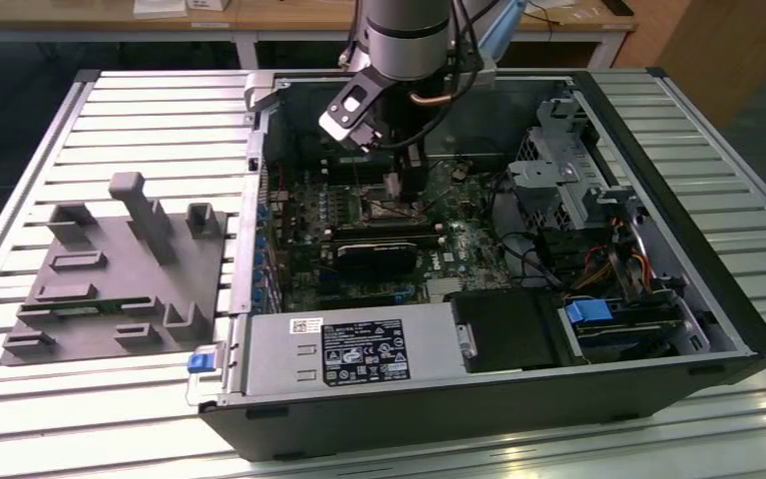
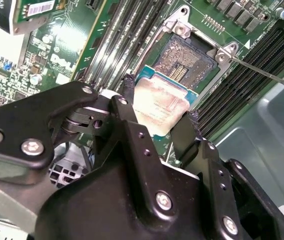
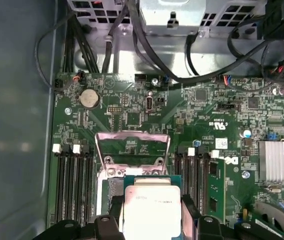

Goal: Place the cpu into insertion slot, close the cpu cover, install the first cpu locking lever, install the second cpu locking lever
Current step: 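Place the cpu into insertion slot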

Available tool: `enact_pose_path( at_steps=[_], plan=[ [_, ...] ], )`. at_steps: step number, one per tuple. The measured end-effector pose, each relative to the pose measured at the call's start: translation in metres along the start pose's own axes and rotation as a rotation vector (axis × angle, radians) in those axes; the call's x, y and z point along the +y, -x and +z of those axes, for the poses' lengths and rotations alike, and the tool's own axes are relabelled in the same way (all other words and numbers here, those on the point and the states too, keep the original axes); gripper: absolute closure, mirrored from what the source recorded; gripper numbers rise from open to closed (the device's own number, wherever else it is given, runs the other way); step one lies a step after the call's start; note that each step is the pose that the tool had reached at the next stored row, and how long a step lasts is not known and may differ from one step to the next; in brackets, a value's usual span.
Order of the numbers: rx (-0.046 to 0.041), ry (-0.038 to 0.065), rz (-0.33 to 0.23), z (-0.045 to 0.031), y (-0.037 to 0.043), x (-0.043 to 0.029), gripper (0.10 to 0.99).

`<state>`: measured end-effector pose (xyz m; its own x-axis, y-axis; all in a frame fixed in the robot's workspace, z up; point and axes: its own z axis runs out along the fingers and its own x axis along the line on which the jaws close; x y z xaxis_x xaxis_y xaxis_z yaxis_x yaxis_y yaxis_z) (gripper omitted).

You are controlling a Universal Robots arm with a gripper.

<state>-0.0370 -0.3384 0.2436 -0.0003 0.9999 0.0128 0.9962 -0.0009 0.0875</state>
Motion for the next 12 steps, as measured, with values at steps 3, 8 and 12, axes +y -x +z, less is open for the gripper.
enact_pose_path(
  at_steps=[3, 8, 12],
  plan=[
    [0.0001, 0.0, 0.0, 0.0031, -0.0011, -0.0027, 0.549],
    [0.0, 0.0, 0.0, 0.008, -0.0047, -0.0038, 0.549],
    [0.0, 0.0, 0.0, 0.0118, -0.0067, -0.0041, 0.549]
  ],
)
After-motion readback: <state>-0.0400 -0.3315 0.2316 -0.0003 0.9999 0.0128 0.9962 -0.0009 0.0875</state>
